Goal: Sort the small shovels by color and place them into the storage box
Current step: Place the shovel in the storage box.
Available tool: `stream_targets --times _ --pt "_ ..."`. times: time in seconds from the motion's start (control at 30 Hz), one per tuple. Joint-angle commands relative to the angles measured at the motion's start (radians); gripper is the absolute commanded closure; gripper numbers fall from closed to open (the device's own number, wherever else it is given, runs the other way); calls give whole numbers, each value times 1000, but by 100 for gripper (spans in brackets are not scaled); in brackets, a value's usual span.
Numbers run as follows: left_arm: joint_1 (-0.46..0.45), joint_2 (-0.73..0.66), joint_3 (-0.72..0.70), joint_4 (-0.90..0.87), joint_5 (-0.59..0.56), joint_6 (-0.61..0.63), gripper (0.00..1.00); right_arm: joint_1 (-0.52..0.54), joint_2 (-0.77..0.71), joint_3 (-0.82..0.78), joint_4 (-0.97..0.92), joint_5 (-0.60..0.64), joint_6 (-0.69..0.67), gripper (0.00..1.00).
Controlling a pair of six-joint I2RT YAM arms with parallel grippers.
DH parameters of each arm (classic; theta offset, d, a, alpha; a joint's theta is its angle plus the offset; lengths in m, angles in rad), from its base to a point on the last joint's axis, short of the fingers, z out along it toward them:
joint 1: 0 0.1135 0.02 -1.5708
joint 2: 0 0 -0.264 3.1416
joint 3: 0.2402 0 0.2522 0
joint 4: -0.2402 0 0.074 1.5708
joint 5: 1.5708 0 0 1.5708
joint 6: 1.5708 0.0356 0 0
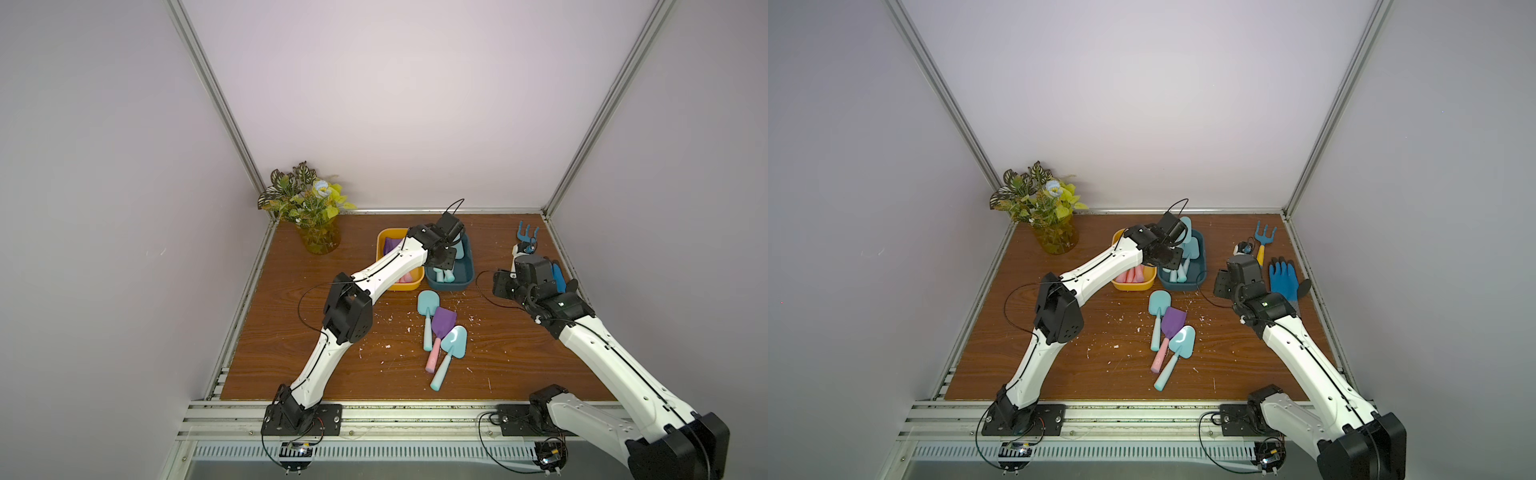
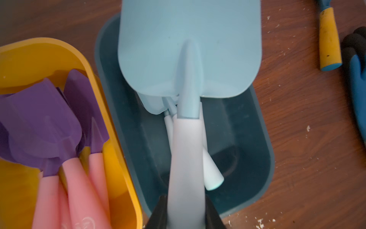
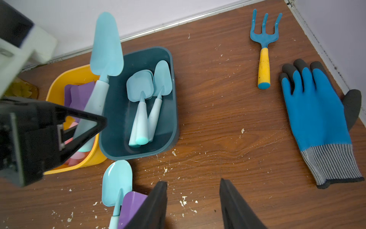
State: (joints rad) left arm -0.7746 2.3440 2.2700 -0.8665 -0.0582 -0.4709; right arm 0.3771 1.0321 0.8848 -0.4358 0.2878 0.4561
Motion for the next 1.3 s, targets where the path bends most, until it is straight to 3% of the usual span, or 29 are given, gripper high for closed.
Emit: stream_targets --times 0.0,1.27 --pt "20 35 63 -10 29 2 87 -7 -14 -4 13 10 -13 51" --pt "66 182 97 -7 60 -15 74 -27 -4 -39 36 -14 -20 51"
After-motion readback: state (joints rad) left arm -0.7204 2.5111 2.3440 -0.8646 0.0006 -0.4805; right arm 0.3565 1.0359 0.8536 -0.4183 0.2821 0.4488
